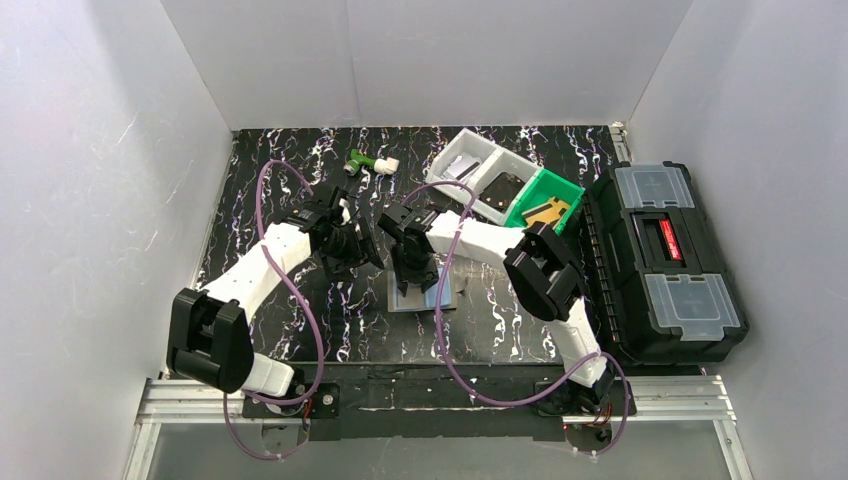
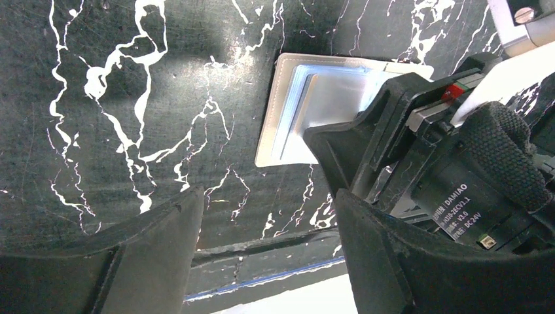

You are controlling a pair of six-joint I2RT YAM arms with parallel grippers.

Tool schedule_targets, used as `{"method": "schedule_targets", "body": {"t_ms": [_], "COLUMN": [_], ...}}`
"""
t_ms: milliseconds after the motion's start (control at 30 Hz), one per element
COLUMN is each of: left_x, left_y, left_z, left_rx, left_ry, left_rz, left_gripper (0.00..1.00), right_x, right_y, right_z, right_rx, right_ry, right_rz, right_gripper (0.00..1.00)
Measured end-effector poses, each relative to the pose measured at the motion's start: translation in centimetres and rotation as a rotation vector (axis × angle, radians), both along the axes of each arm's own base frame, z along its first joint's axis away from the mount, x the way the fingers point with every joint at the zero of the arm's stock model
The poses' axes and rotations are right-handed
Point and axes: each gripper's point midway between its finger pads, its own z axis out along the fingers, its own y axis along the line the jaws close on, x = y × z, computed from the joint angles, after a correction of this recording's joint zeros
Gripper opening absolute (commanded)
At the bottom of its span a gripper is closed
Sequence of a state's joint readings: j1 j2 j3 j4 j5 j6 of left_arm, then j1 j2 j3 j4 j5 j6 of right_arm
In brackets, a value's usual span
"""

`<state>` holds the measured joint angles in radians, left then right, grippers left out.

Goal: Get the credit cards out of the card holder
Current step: Remove the credit card from the card holder.

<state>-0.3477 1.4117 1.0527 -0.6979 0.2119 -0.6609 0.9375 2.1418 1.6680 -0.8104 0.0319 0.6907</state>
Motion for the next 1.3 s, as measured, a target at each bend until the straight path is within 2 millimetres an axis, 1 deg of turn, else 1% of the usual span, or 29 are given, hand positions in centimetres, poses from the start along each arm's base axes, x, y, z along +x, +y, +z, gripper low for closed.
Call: {"method": "schedule_targets", "body": {"t_ms": [33, 167, 333, 467, 600, 700, 900, 1067, 1300], "left_x": [0.0, -0.1, -0.4, -0.5, -0.8, -1.3, -1.2, -0.8, -0.8], "left_y": [0.0, -0.1, -0.1, -0.4, -1.3, -2.5, -5.2, -6.8, -7.7], "left_z": [0.0, -0.4, -1.0, -1.7, -2.7, -3.4, -3.8, -4.5, -6.7], "left_rx": [-0.002, -0.005, -0.007, -0.005, 0.003, 0.008, 0.001, -0.015, -0.017], "left_ry": [-0.001, 0.008, 0.029, 0.048, 0.081, 0.109, 0.119, 0.13, 0.18], "left_rz": [0.001, 0.003, 0.007, 0.0, -0.027, -0.068, -0.142, -0.173, -0.192], "left_gripper": [0.72, 0.71, 0.68, 0.6, 0.55, 0.5, 0.39, 0.35, 0.31], "right_x": [0.0, 0.1, 0.3, 0.3, 0.4, 0.4, 0.4, 0.4, 0.3], "right_y": [0.0, -0.4, -1.2, -1.5, -1.7, -1.7, -1.7, -1.1, -1.0], "right_z": [0.0, -0.1, -0.2, -0.4, -0.4, -0.5, -0.5, -0.4, -0.4], "right_rx": [-0.001, 0.001, 0.048, 0.13, 0.212, 0.263, 0.333, 0.379, 0.394], "right_ry": [0.0, 0.011, 0.04, 0.081, 0.123, 0.146, 0.177, 0.18, 0.185], "right_rz": [0.007, 0.021, 0.02, 0.019, 0.018, 0.024, 0.032, 0.053, 0.06], "right_gripper": [0.47, 0.3, 0.18, 0.1, 0.08, 0.07, 0.07, 0.07, 0.06]}}
